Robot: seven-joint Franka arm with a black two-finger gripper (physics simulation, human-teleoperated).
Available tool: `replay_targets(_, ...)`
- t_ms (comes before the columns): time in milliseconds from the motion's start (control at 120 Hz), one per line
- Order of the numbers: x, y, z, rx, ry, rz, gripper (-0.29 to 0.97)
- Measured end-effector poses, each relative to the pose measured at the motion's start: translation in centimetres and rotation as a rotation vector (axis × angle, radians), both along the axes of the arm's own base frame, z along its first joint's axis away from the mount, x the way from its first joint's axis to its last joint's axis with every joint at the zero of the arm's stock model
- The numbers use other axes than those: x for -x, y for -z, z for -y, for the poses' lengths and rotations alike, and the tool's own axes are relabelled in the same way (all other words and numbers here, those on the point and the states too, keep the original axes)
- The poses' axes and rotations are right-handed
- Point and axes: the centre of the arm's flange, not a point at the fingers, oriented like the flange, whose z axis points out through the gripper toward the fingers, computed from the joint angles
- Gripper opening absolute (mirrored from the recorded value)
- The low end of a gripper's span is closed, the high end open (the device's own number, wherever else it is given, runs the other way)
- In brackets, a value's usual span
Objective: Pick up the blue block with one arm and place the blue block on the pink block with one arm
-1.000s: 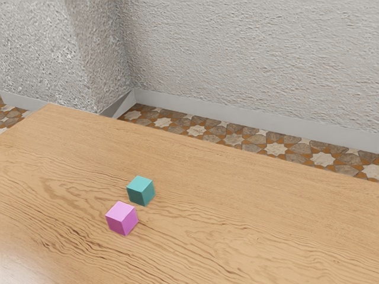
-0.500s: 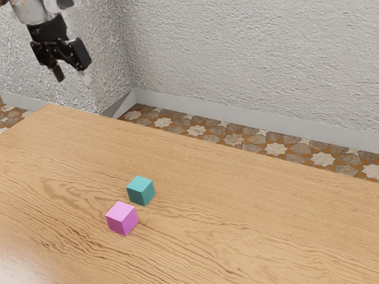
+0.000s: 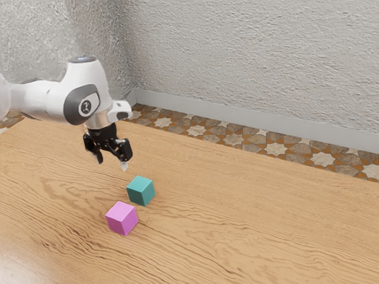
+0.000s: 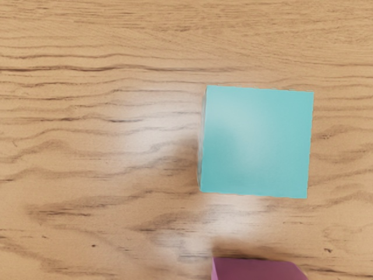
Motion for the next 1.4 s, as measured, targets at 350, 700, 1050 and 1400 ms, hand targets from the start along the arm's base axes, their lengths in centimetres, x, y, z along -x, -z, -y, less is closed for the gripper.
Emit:
replay_targets(350, -3.0, 3.8, 1.3, -0.018, 0.108, 0.101, 0.66)
replay_targets(700, -3.2, 7.2, 0.4, 0.067, 0.119, 0.095, 0.66)
replay_targets(1050, -3.3, 6.8, 1.7, 0.088, 0.177, 0.116, 0.66)
replay_targets(1400, -3.7, 7.0, 2.3, 0.051, 0.199, 0.045, 0.66)
